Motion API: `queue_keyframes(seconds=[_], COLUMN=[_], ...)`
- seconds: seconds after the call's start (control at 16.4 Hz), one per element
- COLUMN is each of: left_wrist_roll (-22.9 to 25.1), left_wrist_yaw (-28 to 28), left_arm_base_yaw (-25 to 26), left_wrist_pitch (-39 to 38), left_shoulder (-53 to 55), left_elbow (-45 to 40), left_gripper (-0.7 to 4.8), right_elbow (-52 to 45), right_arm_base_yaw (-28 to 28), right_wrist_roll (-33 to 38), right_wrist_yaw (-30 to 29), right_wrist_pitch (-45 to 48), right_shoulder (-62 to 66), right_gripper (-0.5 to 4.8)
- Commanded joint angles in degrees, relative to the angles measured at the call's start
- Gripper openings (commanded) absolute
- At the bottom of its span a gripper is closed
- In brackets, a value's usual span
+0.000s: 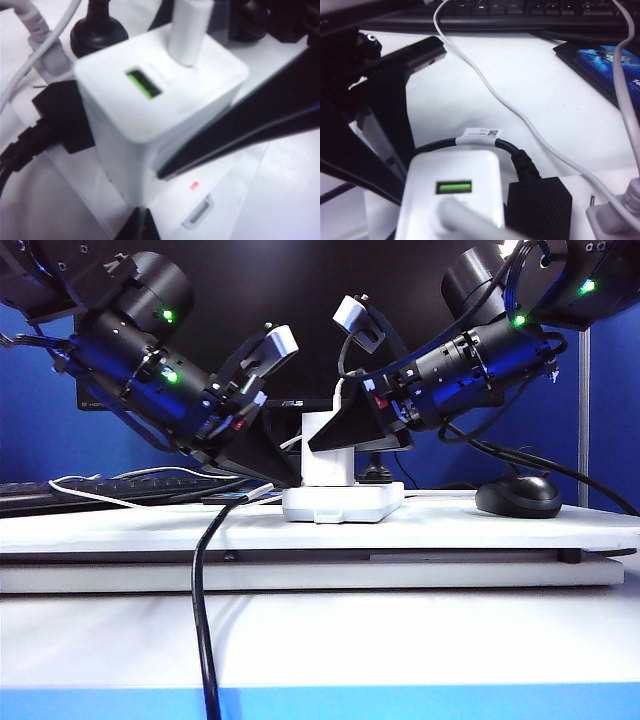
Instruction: Unplug the white charger from the socket, then place it next to the socket.
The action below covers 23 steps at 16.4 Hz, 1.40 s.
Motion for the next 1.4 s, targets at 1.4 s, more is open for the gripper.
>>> queue_keyframes(seconds=[1.4], left_wrist_roll=[0.2], left_wrist_yaw=[-4.6], left_arm_base_yaw=[-2.3], left_wrist_pitch=[-4.0], left_shoulder=[4.2], left_elbow=[0.1], left_gripper=[-0.05], right_elbow=[0.4], right_arm_base_yaw=[2.1], right_wrist_roll=[1.6], right_wrist_yaw=[-2.3], right_wrist_pitch=[5.0], right_shoulder=[-0.8], right_gripper=[0.43])
